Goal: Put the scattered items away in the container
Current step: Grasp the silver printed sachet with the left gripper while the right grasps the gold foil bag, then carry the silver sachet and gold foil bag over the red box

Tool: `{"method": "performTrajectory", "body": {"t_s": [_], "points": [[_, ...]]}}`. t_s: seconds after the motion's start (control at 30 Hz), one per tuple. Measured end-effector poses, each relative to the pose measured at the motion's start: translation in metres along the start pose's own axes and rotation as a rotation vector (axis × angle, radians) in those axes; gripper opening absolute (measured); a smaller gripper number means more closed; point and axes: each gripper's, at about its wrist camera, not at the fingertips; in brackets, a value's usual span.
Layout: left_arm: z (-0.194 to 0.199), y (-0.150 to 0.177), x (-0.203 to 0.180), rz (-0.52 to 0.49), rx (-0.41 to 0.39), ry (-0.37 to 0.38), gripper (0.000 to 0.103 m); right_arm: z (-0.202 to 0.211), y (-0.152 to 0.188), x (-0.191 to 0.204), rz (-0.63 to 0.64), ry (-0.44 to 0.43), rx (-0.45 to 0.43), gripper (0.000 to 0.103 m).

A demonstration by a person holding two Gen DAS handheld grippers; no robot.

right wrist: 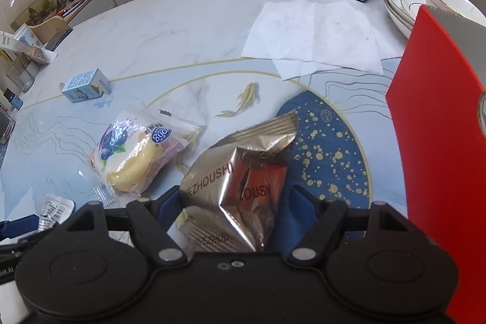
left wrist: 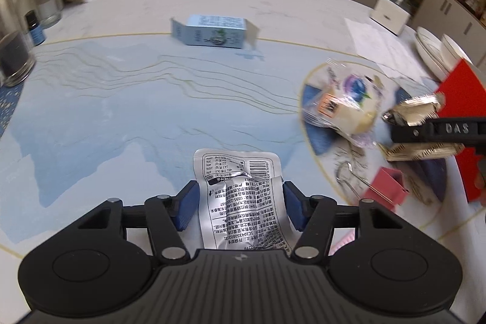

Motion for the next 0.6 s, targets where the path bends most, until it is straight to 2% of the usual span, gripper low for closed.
{"method": "performTrajectory", "body": {"t_s": [0.1,0.43,0.6], "points": [[0.000,0.000,-0.005,-0.019,0.001,0.012,0.058,0.002,0.000,0.000,-0.003,-0.006,-0.003,0.063],[0.002,0.002,-0.007,-0.027,0.004,0.038,0.057,0.012,0.004,-0.003,-0.003,-0.005,-0.030,0.050],[0.004,0.003,-0.008,-0.025,0.006,0.047,0.056,0.023,0.008,-0.005,0.009,-0.001,-0.050,0.048]]}}
Point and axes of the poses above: each gripper's, at about its wrist camera, not at the fingertips, and z roughly against the way its jaws point, x to its left, y to its underside, and after that the axes turned 9 degrees about -z, right-handed
